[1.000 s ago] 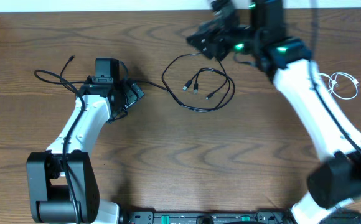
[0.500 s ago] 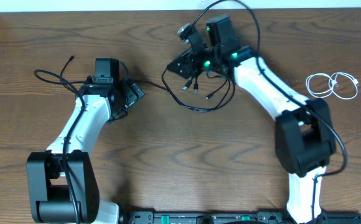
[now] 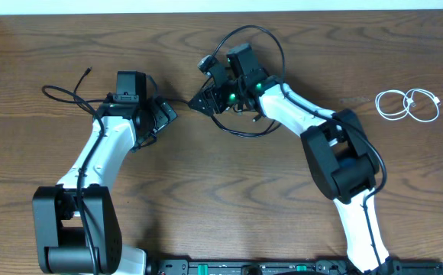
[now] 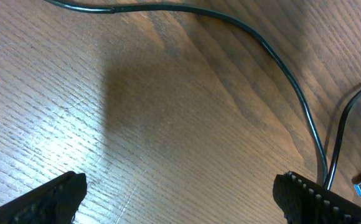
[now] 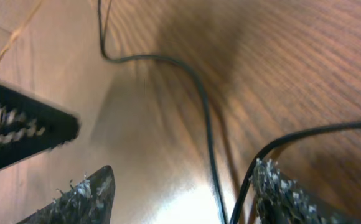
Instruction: Untangle cables
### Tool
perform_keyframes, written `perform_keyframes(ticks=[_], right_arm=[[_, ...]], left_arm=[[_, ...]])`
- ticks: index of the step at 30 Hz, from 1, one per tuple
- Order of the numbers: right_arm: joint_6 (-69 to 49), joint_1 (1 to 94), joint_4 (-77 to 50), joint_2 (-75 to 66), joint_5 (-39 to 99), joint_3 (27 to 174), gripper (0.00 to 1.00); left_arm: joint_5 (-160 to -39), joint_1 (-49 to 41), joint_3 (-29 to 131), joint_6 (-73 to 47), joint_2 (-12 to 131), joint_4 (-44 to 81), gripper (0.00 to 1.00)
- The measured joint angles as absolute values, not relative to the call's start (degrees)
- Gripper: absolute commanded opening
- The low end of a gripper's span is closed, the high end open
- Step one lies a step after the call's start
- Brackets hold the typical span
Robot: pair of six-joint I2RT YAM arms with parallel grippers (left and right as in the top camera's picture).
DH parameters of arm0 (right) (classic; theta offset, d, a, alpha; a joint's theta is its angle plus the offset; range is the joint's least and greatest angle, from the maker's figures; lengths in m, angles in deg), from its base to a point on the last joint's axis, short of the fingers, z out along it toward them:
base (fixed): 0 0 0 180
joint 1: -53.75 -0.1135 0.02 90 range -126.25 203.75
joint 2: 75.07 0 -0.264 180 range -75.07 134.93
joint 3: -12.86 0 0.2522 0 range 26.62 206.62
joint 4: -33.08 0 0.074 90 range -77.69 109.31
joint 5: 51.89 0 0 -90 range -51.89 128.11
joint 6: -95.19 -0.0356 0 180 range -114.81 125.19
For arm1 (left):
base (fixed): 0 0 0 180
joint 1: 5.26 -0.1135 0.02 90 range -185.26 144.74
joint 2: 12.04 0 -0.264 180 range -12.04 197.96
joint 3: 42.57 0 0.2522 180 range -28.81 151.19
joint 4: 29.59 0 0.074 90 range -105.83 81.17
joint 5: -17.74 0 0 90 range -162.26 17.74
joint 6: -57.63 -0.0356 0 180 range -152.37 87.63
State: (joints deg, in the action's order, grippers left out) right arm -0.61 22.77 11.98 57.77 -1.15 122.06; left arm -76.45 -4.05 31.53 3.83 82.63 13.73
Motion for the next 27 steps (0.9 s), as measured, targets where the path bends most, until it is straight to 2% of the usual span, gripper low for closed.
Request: perform_keyframes(ticks=[4,14,17,19,25,27], right_arm=[[-3.4,22.8,14.1,60.1,0.0,122.1,0.64],[-8.2,23.0,16.4,63.5,-2.3,122.2,0.33],[-9.2,23.1,17.1,64.1,-5.3,122.2,0.28],[-10.3,23.3,17.9,64.6,-7.1,122.2,0.19],[-15.4,25.7,21.9,64.9,-12.1,122.2,0.18],[-16.4,26.5,22.2,64.9,-13.0,122.2,0.06]], left_arm=[[-76.4,-4.1,31.5,3.8,82.6,13.7,1.0],[-76.5,-4.1,31.5,3.8,82.6,13.7,0.99],[-76.5,-4.1,31.5,3.8,82.6,13.7,0.99],[-76.4,-4.1,31.5,3.8,82.6,13.7,1.0],[-76.5,-4.1,31.5,3.8,82.6,13.7,1.0],[-76.5,-4.1,31.5,3.8,82.6,13.7,1.0]])
